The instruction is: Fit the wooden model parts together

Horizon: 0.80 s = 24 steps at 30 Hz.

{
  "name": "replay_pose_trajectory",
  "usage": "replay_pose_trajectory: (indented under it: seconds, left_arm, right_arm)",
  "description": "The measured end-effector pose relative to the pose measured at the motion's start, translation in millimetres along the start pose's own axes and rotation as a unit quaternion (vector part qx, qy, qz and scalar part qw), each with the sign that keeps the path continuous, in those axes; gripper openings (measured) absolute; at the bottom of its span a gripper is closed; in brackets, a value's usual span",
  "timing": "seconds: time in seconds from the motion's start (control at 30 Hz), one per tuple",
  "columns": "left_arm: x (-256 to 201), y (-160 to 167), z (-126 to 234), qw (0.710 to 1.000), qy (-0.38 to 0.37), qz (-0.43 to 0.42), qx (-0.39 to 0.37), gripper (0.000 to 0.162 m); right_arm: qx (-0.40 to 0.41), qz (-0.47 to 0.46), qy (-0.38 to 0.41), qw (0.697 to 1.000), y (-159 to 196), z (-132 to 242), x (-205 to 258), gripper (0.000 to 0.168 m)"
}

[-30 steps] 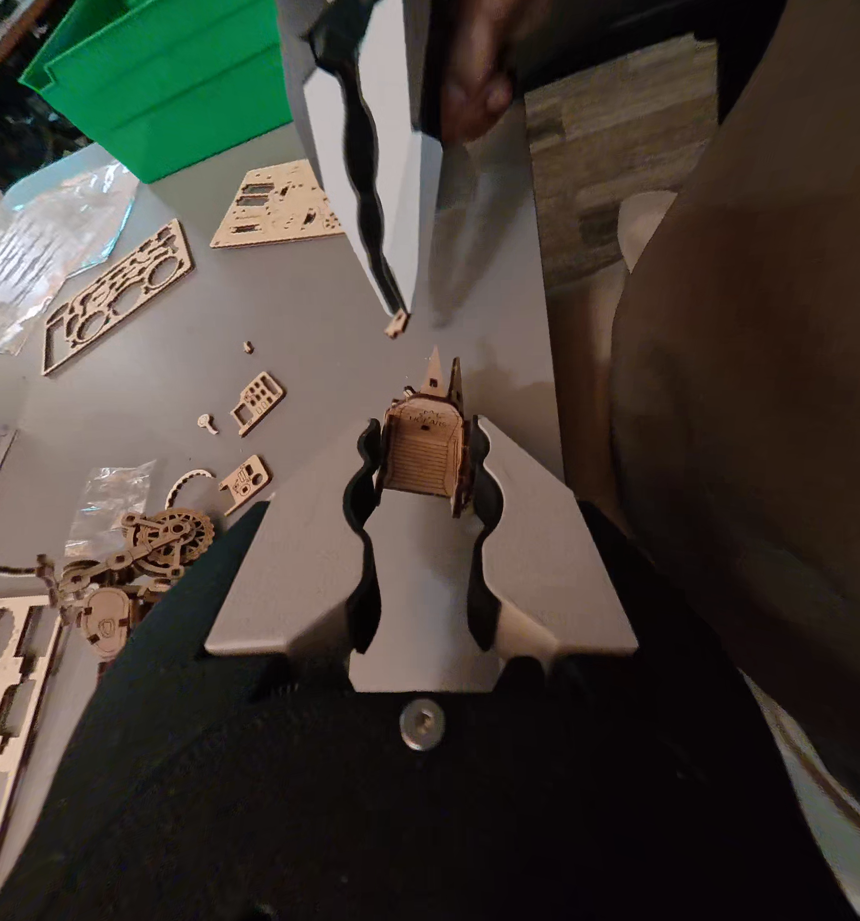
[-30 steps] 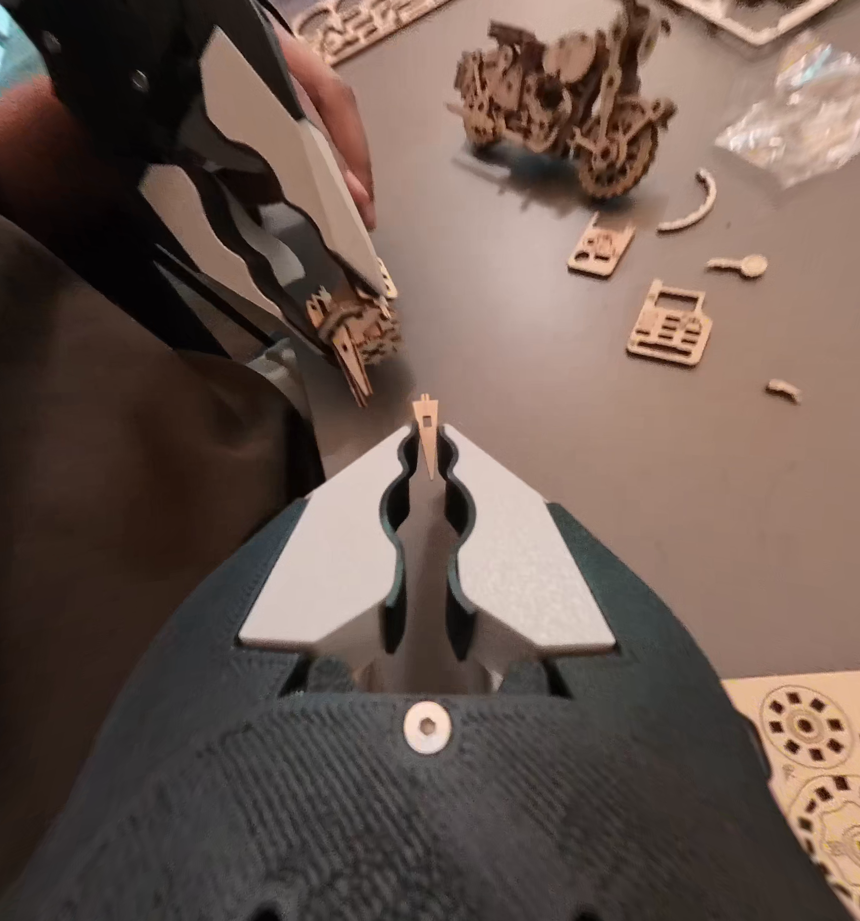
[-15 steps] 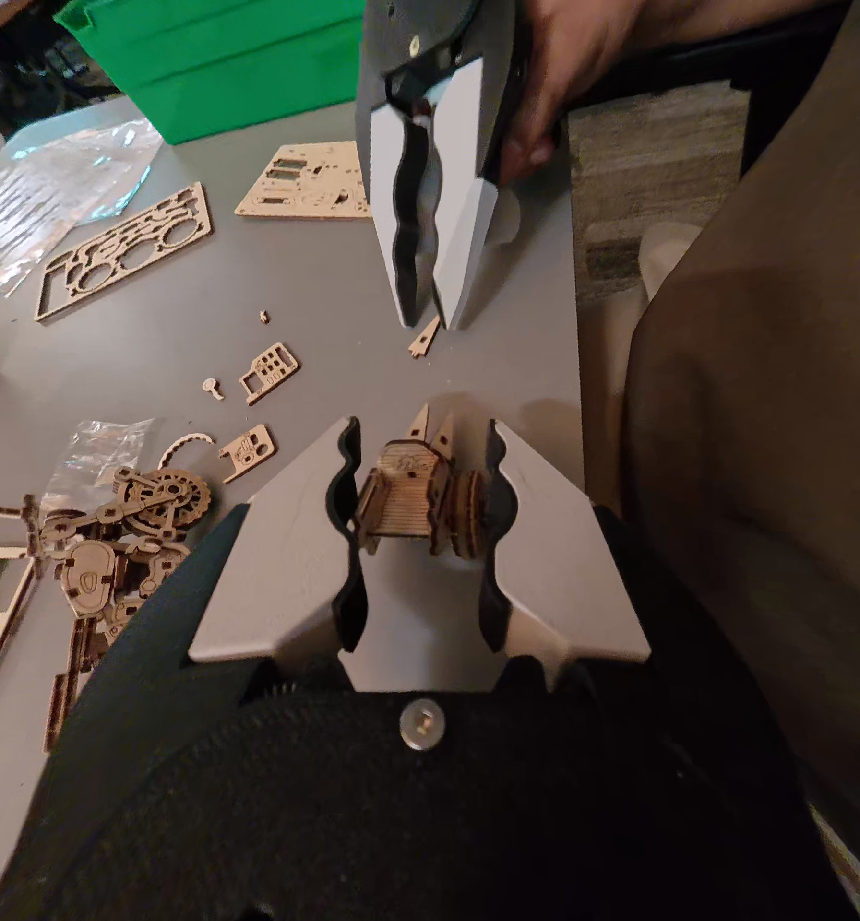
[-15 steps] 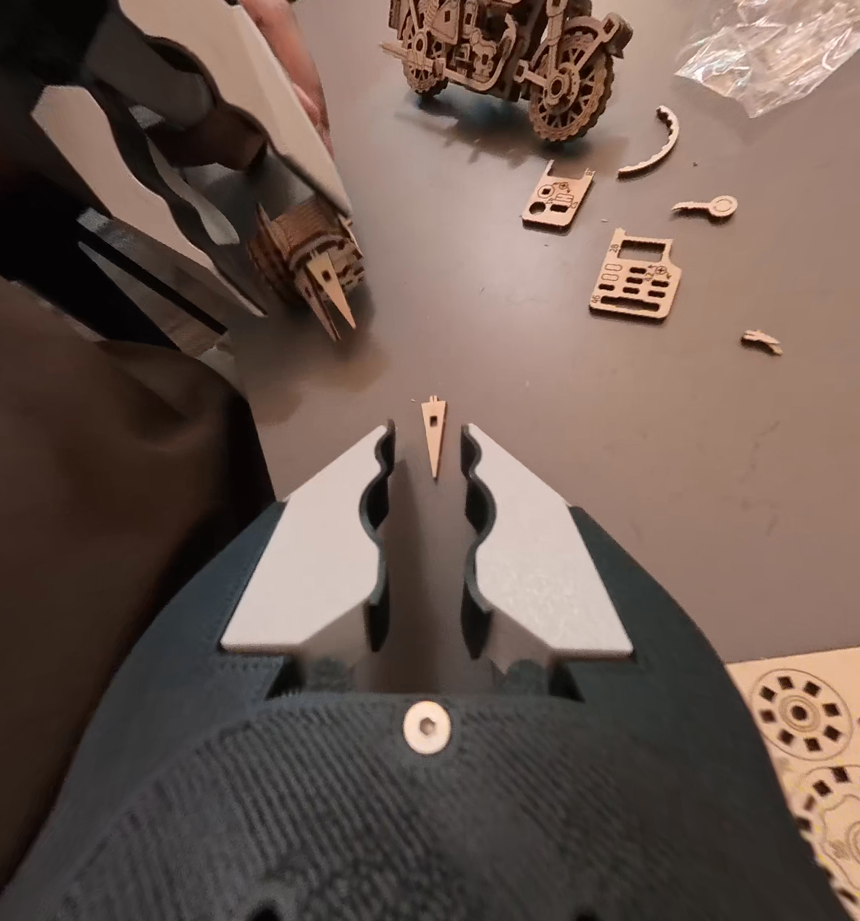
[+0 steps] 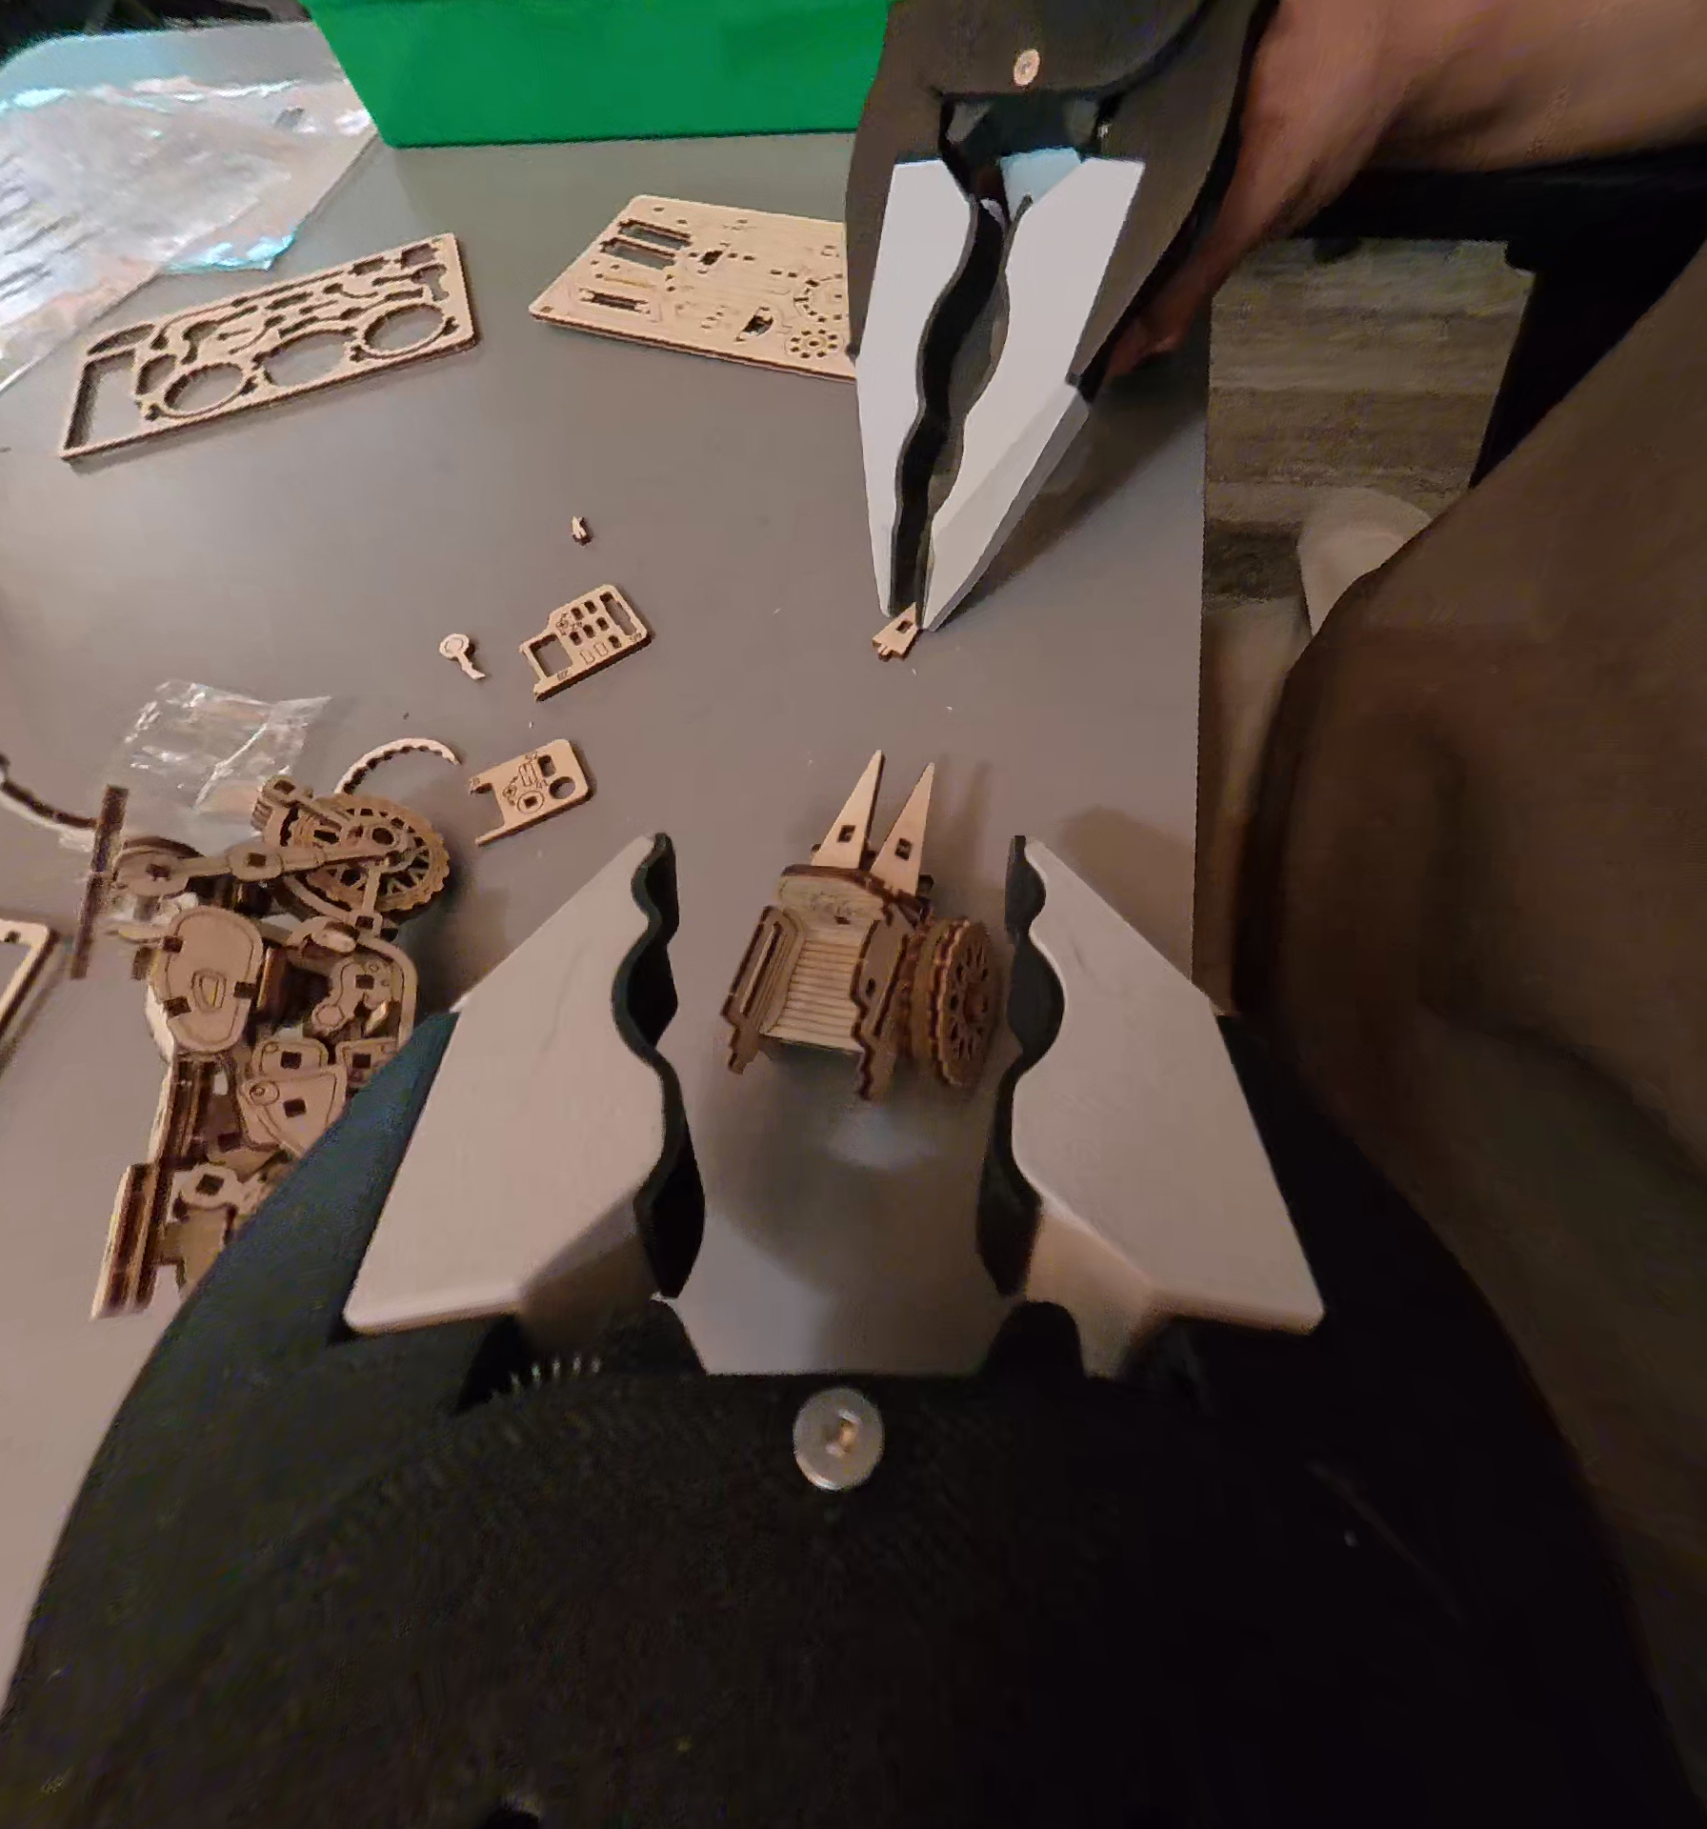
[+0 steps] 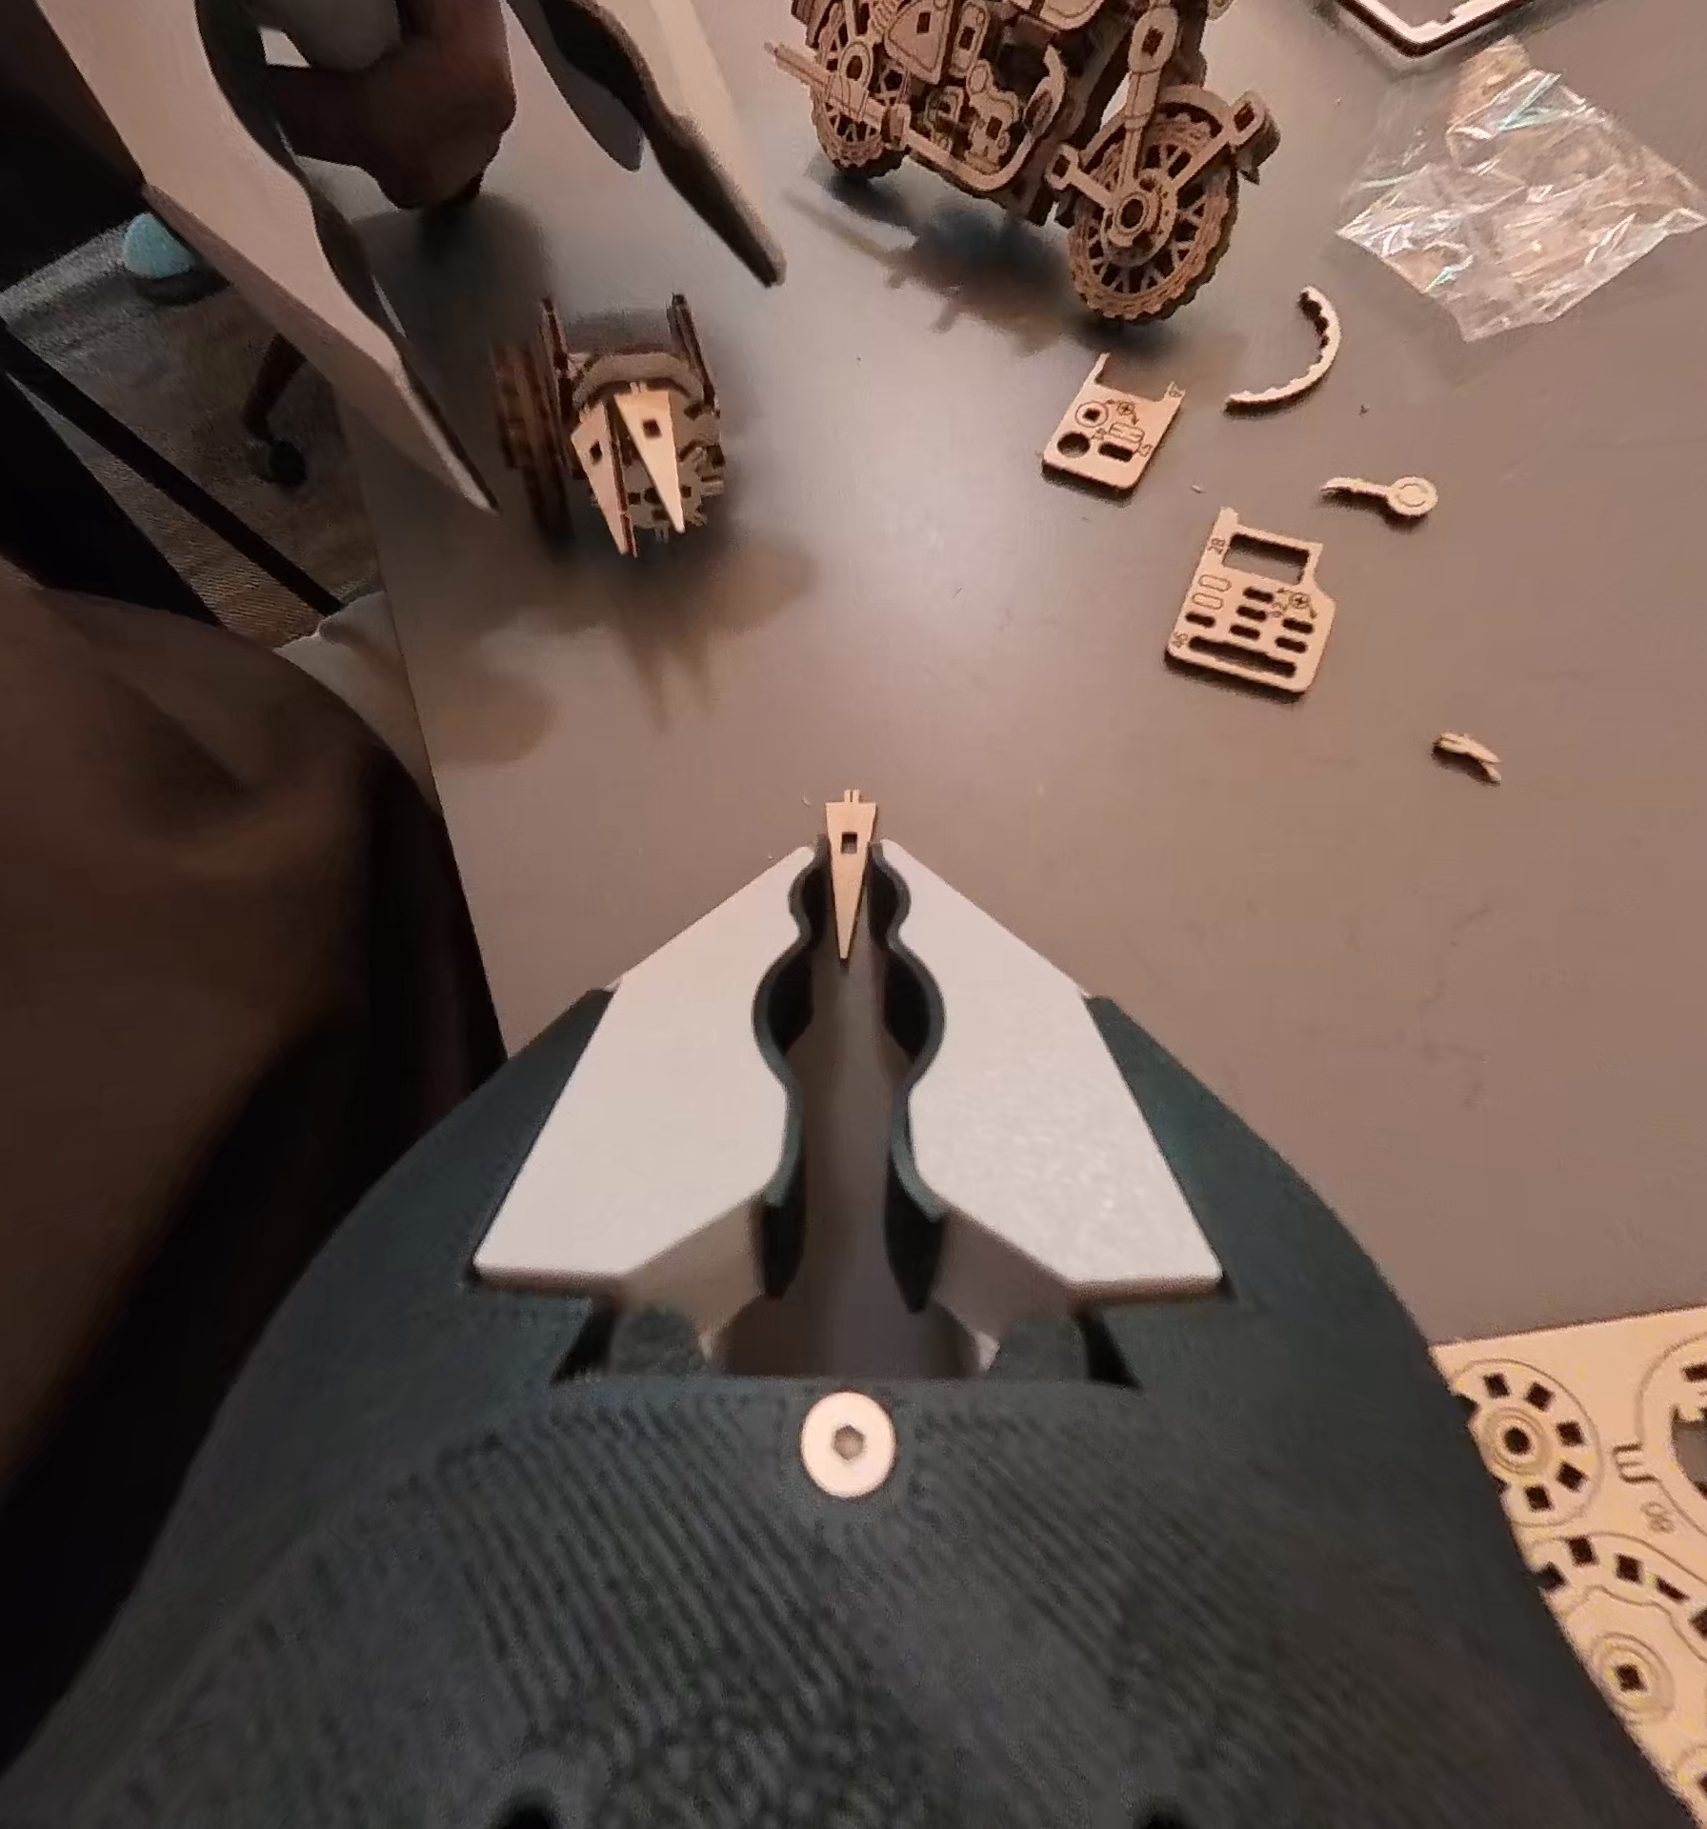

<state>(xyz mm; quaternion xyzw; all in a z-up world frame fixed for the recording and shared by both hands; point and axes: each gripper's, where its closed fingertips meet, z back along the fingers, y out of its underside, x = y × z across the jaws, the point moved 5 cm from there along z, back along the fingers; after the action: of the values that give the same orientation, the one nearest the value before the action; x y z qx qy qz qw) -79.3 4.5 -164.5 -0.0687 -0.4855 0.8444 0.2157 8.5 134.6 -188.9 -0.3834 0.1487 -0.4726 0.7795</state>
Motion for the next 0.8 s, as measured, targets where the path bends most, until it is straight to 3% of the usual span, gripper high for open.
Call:
replay_pose_trajectory:
  seconds: [0.6, 0.8]
  left_arm:
    - [0, 13, -7, 0.997, 0.026, 0.036, 0.065, 0.057]
    - [1, 14, -6, 0.996, 0.034, 0.046, 0.063, 0.047]
  right_arm:
    - [-0.056, -0.021, -0.071, 0.996, -16, 5, 21, 0.005]
    - [-0.066, -0.021, -0.075, 0.995, -18, 7, 23, 0.005]
